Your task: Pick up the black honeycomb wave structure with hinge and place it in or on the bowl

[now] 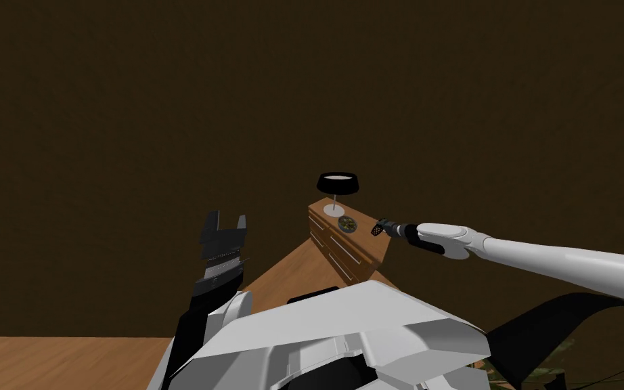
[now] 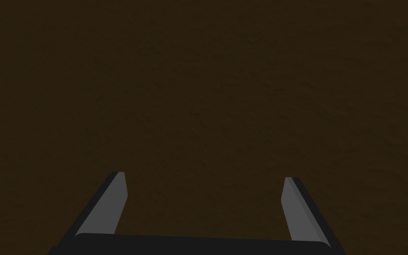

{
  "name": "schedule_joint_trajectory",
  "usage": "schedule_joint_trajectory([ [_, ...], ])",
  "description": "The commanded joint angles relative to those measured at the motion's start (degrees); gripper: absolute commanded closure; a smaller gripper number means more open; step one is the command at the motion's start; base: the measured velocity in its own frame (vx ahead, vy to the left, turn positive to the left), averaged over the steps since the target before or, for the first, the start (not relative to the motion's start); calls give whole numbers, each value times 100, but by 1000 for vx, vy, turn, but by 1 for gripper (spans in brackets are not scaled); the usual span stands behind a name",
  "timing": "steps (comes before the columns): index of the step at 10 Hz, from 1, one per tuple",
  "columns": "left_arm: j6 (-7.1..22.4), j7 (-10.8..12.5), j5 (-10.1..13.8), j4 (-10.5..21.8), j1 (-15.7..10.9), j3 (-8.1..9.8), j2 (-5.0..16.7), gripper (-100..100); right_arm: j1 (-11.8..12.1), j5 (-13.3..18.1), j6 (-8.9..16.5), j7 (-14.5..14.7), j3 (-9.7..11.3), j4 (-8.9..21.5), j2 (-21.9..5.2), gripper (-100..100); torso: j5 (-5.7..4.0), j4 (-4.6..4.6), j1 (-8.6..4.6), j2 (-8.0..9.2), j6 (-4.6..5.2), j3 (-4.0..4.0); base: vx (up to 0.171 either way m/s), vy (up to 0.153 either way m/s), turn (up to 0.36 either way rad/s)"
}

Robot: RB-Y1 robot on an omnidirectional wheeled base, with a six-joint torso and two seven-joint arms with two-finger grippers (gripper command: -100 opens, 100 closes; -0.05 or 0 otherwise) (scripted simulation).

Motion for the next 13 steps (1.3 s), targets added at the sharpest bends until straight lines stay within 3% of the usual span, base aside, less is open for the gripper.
schedule_joint_trajectory([
  [1, 0, 0, 0, 0, 0, 0, 0, 0, -158, -156, -92, 9, -179, 56, -9, 100, 0, 0, 0, 0, 0, 0, -142, 77, -27],
  [3, 0, 0, 0, 0, 0, 0, 0, 0, -345, -347, -149, -11, -395, 42, -109, 100, 1, 5, 0, 4, 2, 5, -122, 44, -18],
  [5, 0, 0, 0, 0, 0, 0, 0, 0, -400, -396, -163, -23, -455, 35, -145, 100, -1, 4, -5, 2, 2, 4, -76, 30, -8],
  [6, 0, 0, 0, 0, 0, 0, 0, 0, -547, -503, -194, -69, -609, 5, -268, 100, -2, 0, -8, -11, 0, -4, -80, 39, -18],
  [9, 0, 0, 0, 0, 1, 0, 0, 0, -704, -574, -250, -198, -747, -113, -491, 100, 3, 1, -6, -16, -2, -6, -52, 26, 5],
  [13, 0, 0, 0, -1, 2, 0, 1, 0, -689, -531, -395, -462, -675, -347, -638, 100, 1, -25, -6, -88, -8, -53, 76, 17, 30],
])
